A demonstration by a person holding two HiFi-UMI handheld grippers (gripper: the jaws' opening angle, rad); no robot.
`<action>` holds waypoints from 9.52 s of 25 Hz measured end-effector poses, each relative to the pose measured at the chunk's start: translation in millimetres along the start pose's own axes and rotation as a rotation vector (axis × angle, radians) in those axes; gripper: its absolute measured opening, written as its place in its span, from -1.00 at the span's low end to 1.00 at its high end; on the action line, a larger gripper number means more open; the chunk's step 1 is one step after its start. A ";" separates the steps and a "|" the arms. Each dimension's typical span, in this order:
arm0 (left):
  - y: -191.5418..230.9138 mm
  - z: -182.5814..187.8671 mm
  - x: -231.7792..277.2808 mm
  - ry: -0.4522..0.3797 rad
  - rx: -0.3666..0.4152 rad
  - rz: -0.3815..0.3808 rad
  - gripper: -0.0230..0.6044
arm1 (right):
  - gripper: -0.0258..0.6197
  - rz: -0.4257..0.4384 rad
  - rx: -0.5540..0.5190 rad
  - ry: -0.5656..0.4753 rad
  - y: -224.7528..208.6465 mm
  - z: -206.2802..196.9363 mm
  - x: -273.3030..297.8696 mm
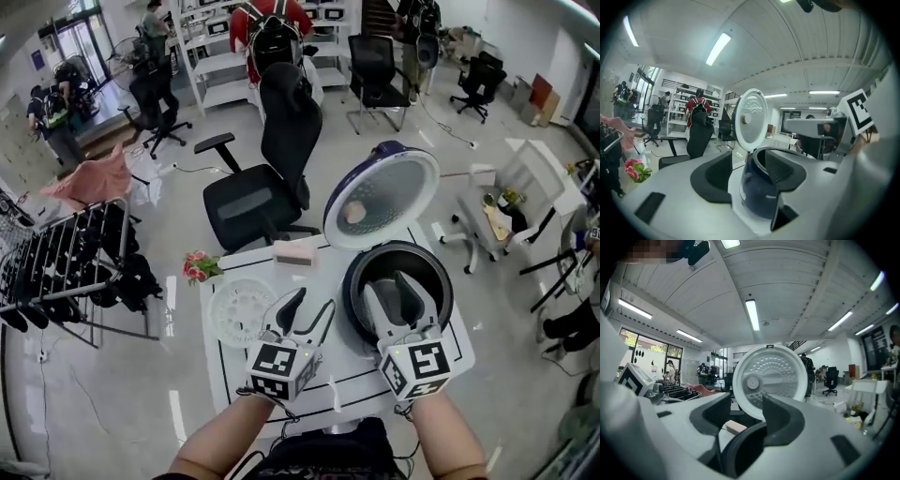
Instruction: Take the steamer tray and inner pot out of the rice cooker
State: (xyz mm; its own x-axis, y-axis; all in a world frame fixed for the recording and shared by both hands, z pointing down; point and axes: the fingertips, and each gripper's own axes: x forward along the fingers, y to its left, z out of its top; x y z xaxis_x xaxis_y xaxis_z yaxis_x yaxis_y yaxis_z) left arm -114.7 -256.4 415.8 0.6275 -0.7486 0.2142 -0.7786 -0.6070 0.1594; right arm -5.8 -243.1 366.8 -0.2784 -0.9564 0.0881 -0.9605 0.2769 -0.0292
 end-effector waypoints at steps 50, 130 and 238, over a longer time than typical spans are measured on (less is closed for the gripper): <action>-68.0 -79.1 87.6 0.273 0.142 0.474 -0.16 | -0.38 -0.039 -0.155 0.409 -196.4 -127.4 -24.6; -16.0 31.4 -185.5 -0.145 -0.042 0.992 -0.64 | -0.71 0.398 0.142 0.054 19.0 27.6 -39.2; -268.8 -72.9 -174.8 -0.085 0.026 0.380 -0.92 | -0.92 0.296 0.038 0.004 -52.2 -39.1 -302.7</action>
State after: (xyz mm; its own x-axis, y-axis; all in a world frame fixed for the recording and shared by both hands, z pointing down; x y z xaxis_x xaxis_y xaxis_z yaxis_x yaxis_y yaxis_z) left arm -15.8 57.1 405.7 0.2939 -0.9402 0.1724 -0.9558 -0.2878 0.0596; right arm 128.5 35.6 380.6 -0.5463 -0.8343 0.0745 -0.8368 0.5398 -0.0918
